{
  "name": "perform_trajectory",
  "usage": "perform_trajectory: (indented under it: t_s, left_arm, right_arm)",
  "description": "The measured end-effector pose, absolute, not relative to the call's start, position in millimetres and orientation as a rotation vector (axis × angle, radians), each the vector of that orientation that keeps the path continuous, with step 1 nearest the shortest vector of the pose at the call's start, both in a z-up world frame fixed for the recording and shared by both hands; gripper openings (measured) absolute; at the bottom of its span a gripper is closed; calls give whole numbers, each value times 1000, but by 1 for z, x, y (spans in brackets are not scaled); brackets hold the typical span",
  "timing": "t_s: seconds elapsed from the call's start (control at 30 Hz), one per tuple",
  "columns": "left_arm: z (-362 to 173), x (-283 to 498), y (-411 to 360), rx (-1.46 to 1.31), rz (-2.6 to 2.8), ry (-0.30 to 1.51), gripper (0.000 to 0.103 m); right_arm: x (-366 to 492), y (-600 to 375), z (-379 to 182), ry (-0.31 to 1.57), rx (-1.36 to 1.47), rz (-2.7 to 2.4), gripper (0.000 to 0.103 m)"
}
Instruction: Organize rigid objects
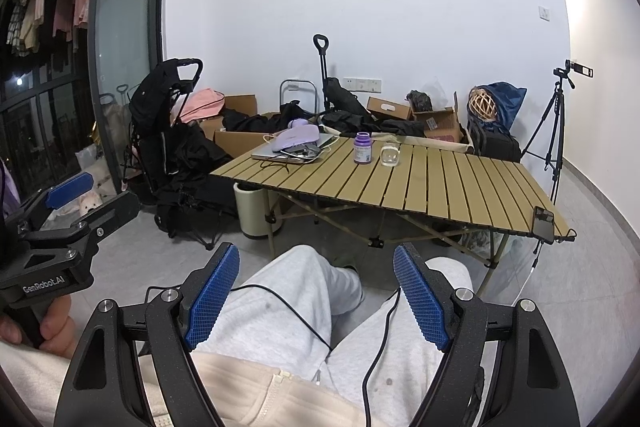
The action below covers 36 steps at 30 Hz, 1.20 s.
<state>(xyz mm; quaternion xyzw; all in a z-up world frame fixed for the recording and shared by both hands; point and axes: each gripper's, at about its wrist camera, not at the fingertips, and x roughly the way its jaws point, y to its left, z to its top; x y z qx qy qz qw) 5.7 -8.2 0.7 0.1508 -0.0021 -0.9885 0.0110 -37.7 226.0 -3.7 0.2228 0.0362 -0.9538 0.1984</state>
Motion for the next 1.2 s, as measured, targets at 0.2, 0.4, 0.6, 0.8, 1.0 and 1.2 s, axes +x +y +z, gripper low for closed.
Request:
perform_trajectory:
  t_s: [0.2,0.4,0.6,0.8,1.0,1.2]
  left_arm:
    - [1,2,-9,490,-3077,3,103]
    - [2,0,-10,488,-3080,3,103]
    - [1,-1,-10,495,-3079,5,103]
    - [0,-4,-7,511,-3082,1,103]
    - [1,-31,-3,628,-3141,21,103]
    - [2,-87,0,708,-3185,-8,103]
  right_arm:
    - [-40,228,-4,86,628,-2669,85]
    - [-41,227,-5,86,628,-2668,85]
    - [-41,227,-6,94,631,-2668,85]
    - [-42,228,-10,98,647,-2674,85]
    - [-52,231,-13,90,672,-2676,85]
    - [-90,239,-14,100,730,-2679,85]
